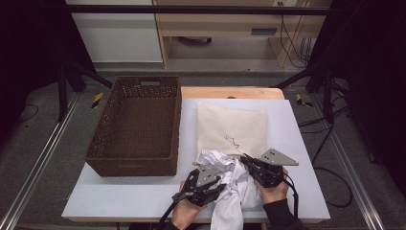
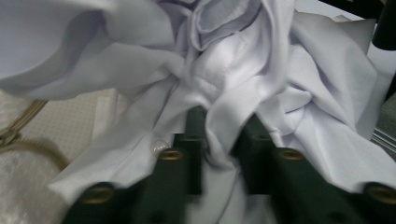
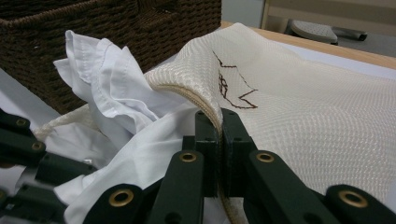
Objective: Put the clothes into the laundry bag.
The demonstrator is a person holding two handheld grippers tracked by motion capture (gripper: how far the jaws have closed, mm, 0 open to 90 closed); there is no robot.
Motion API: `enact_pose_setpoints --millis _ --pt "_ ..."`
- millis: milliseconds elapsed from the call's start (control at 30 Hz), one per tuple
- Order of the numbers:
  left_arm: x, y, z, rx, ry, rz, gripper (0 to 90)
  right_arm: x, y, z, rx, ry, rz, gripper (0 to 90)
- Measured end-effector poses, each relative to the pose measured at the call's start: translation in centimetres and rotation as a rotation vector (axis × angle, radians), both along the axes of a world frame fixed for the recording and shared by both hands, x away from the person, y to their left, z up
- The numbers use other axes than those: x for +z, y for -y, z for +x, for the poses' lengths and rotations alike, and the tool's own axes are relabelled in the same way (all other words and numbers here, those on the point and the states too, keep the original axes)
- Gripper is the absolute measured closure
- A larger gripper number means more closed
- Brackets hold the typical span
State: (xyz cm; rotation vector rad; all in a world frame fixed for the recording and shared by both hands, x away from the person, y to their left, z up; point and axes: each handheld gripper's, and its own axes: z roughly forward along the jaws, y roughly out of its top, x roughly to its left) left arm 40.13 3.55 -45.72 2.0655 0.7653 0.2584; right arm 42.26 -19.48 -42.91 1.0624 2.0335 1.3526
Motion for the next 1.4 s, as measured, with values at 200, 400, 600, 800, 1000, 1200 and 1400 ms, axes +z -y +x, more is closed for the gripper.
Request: enact_pose_setpoints --millis 200,400,600,800,1000,1200,1400 --pt "2.1 1.2 -0.1 -0.02 0.056 -0.013 85.2 0.5 0.1 -0.2 0.008 0.008 0.02 87.7" --pt "1.7 4.0 2.0 -0.009 0.078 0.035 85.3 1.1 0.0 -0.5 0.022 0.031 0.033 87.8" --pt "0.4 4.7 4.8 0.062 0.077 0.042 84.1 1.2 0.0 -0.7 0.034 0.034 0.039 87.7" --pt "0.5 3.9 3.8 0.065 0.096 0.041 75.1 0.7 -0.1 -0.5 0.031 0.021 0.021 87.7" --pt "2.6 0.4 0.7 0.077 0.173 0.018 46.8 0.4 0.2 -0.3 0.017 0.012 0.022 87.6" --pt "4.7 -1.9 1.2 0.127 0.223 -0.001 36.3 0.4 0.0 -0.3 0.014 0.014 0.015 87.5" --pt "4.1 -1.9 3.0 0.164 0.174 0.036 44.2 0.4 0.0 -0.3 0.017 0.014 0.013 87.5"
